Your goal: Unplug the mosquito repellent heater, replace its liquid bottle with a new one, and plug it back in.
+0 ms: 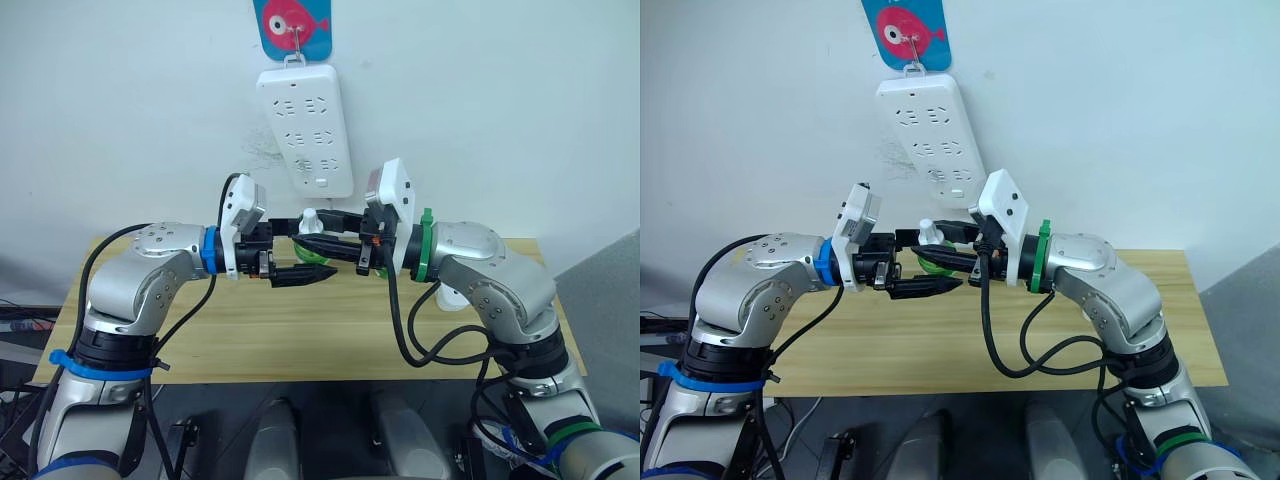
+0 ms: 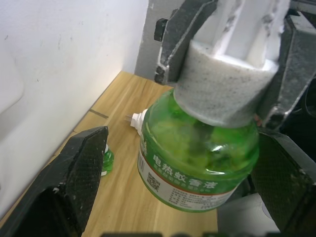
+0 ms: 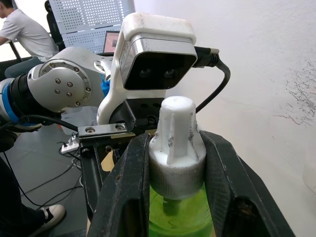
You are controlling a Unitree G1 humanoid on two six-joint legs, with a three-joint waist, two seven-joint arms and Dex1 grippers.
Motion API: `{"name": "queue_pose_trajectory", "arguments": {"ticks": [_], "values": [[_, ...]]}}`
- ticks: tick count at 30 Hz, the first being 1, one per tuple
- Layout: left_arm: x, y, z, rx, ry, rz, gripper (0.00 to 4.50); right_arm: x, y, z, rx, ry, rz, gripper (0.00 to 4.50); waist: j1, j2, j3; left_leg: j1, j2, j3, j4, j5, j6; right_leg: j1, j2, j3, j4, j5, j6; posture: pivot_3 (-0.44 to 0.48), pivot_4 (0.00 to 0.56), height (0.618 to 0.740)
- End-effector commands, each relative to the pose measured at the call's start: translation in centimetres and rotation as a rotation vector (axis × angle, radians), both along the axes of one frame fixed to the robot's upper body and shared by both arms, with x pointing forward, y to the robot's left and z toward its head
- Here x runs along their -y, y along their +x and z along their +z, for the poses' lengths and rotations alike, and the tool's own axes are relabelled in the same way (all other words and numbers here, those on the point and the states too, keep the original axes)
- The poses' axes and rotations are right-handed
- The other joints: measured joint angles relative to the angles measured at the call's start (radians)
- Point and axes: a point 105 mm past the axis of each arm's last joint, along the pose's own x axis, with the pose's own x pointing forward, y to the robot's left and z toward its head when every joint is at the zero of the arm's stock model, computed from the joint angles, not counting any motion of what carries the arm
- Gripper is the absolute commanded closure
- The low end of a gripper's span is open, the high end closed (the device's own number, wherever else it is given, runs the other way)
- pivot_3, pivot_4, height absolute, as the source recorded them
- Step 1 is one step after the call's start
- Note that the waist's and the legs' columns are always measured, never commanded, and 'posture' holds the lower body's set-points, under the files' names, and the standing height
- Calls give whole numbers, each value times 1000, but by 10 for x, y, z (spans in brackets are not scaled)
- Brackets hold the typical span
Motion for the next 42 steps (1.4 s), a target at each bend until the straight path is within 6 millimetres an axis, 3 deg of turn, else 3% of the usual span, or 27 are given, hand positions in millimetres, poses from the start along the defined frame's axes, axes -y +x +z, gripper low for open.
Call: {"name": "queue_pose_trajectory", "arguments": {"ticks": [1, 4, 8, 12, 16, 20, 21, 27, 30, 35, 41, 42], "values": [[5, -6, 10, 57, -5, -29, 1212, -1, -10, 11, 59, 20, 37, 3419, 0, 0, 0, 0, 0, 0, 0, 0, 0, 0, 0, 0, 0, 0, 0, -74, 167, 740], [5, -7, 8, 60, 5, -36, 2100, -1, -11, 10, 57, 15, 40, 3419, 0, 0, 0, 0, 0, 0, 0, 0, 0, 0, 0, 0, 0, 0, 0, -73, 168, 740], [5, -8, 7, 80, 20, -44, 2140, -2, -15, 8, 54, 4, 92, 3419, 0, 0, 0, 0, 0, 0, 0, 0, 0, 0, 0, 0, 0, 0, 0, -67, 170, 740], [5, -12, 6, 105, 64, -82, 2140, 0, -25, -1, 102, -133, 329, 3419, 0, 0, 0, 0, -1, 0, 0, 0, 0, 0, 0, 0, 0, 0, 0, -75, 195, 740], [4, -15, 3, 120, 105, -116, 2140, 7, -16, -10, 82, -268, 484, 3419, 0, 0, 0, 4, 0, 1, 0, 0, 1, 3, 0, 0, 0, 0, 0, -68, 194, 740], [7, -13, 5, 139, 103, -112, 2141, 12, -9, -5, 79, -270, 477, 3419, 0, 0, 0, 4, 0, 0, 0, -2, 4, 4, 1, 0, 0, 0, 0, -73, 197, 740], [7, -13, 6, 139, 96, -108, 2141, 14, -6, -2, 77, -249, 448, 3419, 0, 0, 0, 4, 0, 0, 0, -2, 4, 4, 1, 0, 0, 0, 0, -74, 197, 740], [7, -8, 5, 112, 45, -58, 2149, 35, -2, 15, 82, -138, 243, 1391, 4, 0, 0, 4, 0, 0, 1, -2, 4, 4, 0, 0, 1, 0, 0, -88, 203, 740], [8, -3, 4, 133, 33, -24, 2158, 43, -12, 19, 62, -52, 119, 1343, 4, 0, 0, 4, 0, 0, 1, -2, 4, 4, 0, 0, 1, 0, 0, -83, 208, 740], [13, 1, 1, 156, 26, -12, 2158, 32, -12, 15, 85, 57, -172, 1343, -2, 0, 0, 4, 1, 0, 1, -2, 4, 3, 1, 1, 3, 0, 0, -102, 216, 740], [16, 4, 2, 172, 18, -13, 2158, 16, -11, 6, 71, 82, -277, 1343, -2, 0, 0, 6, 1, 1, 0, -2, 4, 4, 2, 2, 3, 0, 0, -117, 211, 740], [17, 5, 3, 173, 17, -15, 2158, 14, -12, 4, 45, 91, -269, 1516, -1, 0, 0, 6, 1, 1, 0, -2, 4, 4, 2, 2, 2, 0, 0, -117, 210, 740]]}}
